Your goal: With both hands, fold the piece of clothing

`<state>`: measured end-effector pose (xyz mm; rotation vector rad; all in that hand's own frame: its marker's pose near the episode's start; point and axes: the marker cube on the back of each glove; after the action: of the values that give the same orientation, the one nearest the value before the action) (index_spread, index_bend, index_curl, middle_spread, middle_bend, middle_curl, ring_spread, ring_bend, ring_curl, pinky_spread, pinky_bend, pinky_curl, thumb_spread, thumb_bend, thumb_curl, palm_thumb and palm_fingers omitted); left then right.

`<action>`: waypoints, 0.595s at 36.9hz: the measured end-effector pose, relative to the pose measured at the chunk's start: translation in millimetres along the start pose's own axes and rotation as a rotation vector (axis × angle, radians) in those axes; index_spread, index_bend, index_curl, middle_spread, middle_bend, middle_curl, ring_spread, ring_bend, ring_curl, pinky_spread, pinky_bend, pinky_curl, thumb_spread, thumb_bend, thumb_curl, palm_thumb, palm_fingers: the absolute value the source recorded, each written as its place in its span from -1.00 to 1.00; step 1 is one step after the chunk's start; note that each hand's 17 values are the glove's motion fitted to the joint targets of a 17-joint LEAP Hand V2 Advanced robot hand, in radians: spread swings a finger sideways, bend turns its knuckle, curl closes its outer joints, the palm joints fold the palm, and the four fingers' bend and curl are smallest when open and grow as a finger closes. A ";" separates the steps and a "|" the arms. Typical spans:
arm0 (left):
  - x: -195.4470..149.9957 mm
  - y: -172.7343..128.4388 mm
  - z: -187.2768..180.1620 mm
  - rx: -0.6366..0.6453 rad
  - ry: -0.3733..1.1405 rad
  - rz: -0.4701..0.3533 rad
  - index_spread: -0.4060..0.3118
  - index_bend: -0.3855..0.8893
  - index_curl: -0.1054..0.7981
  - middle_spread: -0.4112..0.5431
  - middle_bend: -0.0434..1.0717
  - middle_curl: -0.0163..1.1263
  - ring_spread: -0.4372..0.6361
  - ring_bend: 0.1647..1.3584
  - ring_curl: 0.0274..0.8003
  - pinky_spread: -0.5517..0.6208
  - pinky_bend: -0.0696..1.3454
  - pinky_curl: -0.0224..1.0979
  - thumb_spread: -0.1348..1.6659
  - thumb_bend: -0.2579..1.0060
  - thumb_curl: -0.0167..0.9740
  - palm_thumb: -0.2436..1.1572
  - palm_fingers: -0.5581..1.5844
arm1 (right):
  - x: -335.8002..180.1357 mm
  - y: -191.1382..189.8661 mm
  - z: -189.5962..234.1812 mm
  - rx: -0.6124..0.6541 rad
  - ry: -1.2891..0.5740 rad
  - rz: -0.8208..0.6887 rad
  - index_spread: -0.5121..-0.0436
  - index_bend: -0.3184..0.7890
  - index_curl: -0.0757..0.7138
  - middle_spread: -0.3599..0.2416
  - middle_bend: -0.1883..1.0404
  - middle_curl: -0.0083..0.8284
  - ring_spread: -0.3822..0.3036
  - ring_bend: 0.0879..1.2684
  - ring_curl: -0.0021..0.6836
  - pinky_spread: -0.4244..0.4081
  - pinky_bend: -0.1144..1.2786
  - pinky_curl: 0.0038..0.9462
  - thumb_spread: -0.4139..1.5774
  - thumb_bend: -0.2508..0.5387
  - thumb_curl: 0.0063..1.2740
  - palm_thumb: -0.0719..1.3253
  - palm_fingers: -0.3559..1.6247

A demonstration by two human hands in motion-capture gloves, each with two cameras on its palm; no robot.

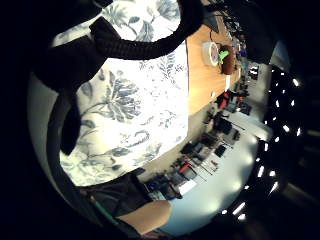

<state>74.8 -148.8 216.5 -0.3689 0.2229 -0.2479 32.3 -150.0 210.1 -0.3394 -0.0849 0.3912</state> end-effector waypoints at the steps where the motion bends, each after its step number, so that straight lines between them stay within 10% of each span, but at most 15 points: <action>1: 0.0 -3.1 7.1 -0.019 -0.007 0.005 0.02 -0.23 -0.15 0.40 -0.72 -0.55 0.39 -0.25 -0.05 0.67 -0.08 -0.23 0.47 -0.67 -0.63 -0.43 -0.49 | -2.8 3.1 5.4 -0.017 0.008 -0.017 -0.12 -0.35 -0.50 0.33 -0.43 -0.13 0.41 -0.19 0.16 0.42 0.43 -0.11 0.58 -0.54 -0.50 -0.29 -0.37; 11: 0.2 -11.3 25.3 0.006 -0.002 0.040 0.05 -0.18 -0.17 0.54 -0.60 -0.55 0.67 -0.37 -0.20 0.80 -0.16 -0.31 0.37 -0.65 -0.63 -0.63 -0.57 | -7.6 -22.1 25.9 0.074 -0.063 0.084 0.03 -0.27 -0.52 0.30 -0.20 -0.06 0.38 -0.14 0.07 0.45 0.31 -0.23 0.51 -0.36 -0.50 -0.19 -0.23; 22: -0.6 -8.1 27.8 -0.023 -0.002 0.010 0.06 -0.21 -0.21 0.59 -0.60 -0.54 0.78 -0.42 -0.28 0.85 -0.22 -0.35 0.33 -0.64 -0.60 -0.68 -0.57 | -39.3 -7.5 26.4 0.105 -0.146 -0.086 0.08 -0.22 -0.41 -0.07 -0.07 0.02 -0.15 -0.09 0.06 -0.26 0.22 -0.29 0.45 -0.12 -0.41 0.27 0.34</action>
<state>79.8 -146.9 245.0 -0.3903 0.2253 -0.2355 -5.1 -163.6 236.9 -0.2027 -0.2200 0.3330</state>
